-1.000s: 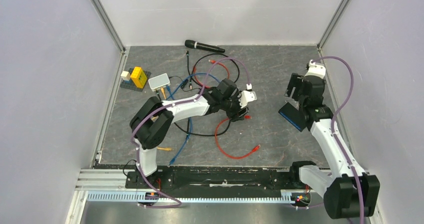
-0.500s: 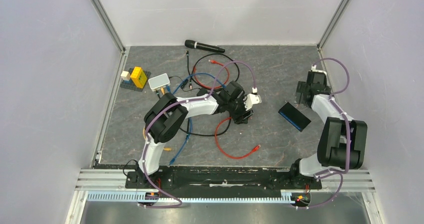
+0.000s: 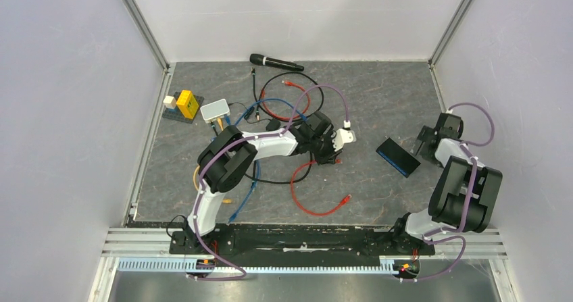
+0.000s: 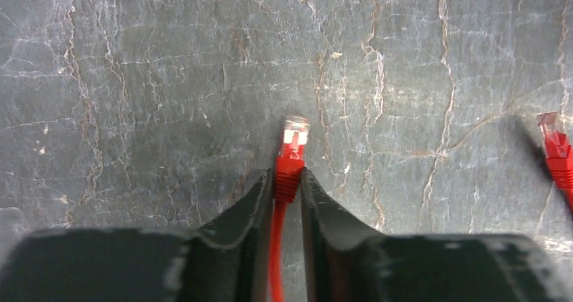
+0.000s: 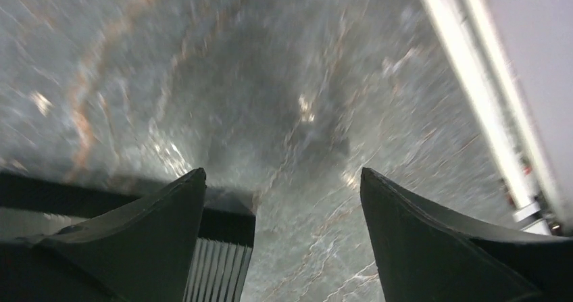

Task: Insert the plug into the switch port
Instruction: Pick up the connector from the center of the board, then move the switch port to the center of the board.

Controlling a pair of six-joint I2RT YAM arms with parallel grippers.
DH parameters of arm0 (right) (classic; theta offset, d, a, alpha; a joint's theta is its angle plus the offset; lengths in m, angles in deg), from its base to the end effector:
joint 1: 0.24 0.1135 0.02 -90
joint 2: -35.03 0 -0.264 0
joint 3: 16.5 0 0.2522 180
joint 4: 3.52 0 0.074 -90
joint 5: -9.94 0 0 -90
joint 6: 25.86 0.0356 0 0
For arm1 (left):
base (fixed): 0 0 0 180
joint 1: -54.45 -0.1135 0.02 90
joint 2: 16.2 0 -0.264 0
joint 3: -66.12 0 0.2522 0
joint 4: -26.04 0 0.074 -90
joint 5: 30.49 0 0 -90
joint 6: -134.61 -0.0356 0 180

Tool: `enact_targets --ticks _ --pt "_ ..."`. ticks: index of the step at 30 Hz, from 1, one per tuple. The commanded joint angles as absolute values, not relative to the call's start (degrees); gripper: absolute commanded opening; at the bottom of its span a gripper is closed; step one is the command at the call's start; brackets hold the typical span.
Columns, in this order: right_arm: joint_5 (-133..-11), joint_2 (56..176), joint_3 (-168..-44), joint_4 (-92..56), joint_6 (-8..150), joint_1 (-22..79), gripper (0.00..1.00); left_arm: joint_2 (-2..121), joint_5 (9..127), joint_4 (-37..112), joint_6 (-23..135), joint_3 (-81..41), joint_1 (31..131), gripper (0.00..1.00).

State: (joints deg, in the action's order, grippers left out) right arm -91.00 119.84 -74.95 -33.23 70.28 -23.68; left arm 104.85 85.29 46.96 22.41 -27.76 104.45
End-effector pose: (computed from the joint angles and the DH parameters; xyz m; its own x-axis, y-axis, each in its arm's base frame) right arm 0.2569 -0.1187 0.1740 -0.7047 0.4200 -0.5718 0.5664 0.8184 -0.0969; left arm 0.2783 -0.3557 0.1456 -0.1117 0.6624 -0.7407 0.9923 0.1145 -0.0473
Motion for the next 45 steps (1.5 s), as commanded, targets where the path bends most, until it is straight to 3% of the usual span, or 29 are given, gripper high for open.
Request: enact_targets --ticks 1,5,11,25,27,30,33,37,38,40,45 --pt "-87.5 119.3 -71.3 -32.4 74.6 -24.0 0.83 102.0 83.6 45.6 19.8 -25.7 104.8 0.18" --pt "-83.6 118.1 -67.4 -32.1 80.1 -24.3 0.79 100.9 79.2 45.7 19.3 -25.8 104.7 0.02" --pt "-71.4 114.5 -57.8 -25.8 91.1 -22.9 0.7 99.0 78.0 45.1 19.4 -25.2 104.4 0.02" --pt "-71.0 107.1 -49.8 -19.1 109.5 -6.7 0.66 95.9 78.9 40.1 26.7 -19.8 104.4 0.02" --pt "-72.8 107.4 -53.0 -19.3 102.7 -6.4 0.67 95.2 77.2 40.0 27.1 -18.9 104.3 0.02" --pt "-75.3 109.1 -62.9 -24.5 79.3 -6.2 0.71 94.2 75.5 40.1 27.8 -17.9 104.2 0.02" --pt "-69.4 109.8 -68.3 -29.3 61.3 -6.0 0.74 92.6 74.8 38.8 30.0 -16.3 103.8 0.02" --pt "-74.7 108.9 -70.4 -34.0 56.5 -2.6 0.71 90.7 75.1 38.4 31.3 -14.8 103.4 0.02" --pt "-75.5 108.9 -70.9 -35.7 55.3 -1.2 0.73 90.4 75.2 38.6 30.5 -14.7 103.3 0.02" --pt "-77.2 108.5 -71.0 -38.2 51.7 1.8 0.98 89.8 75.2 38.6 29.2 -14.7 102.9 0.02" --pt "-80.8 109.2 -71.4 -40.2 44.0 4.8 0.98 90.2 77.2 39.5 29.9 -16.3 101.5 0.02"
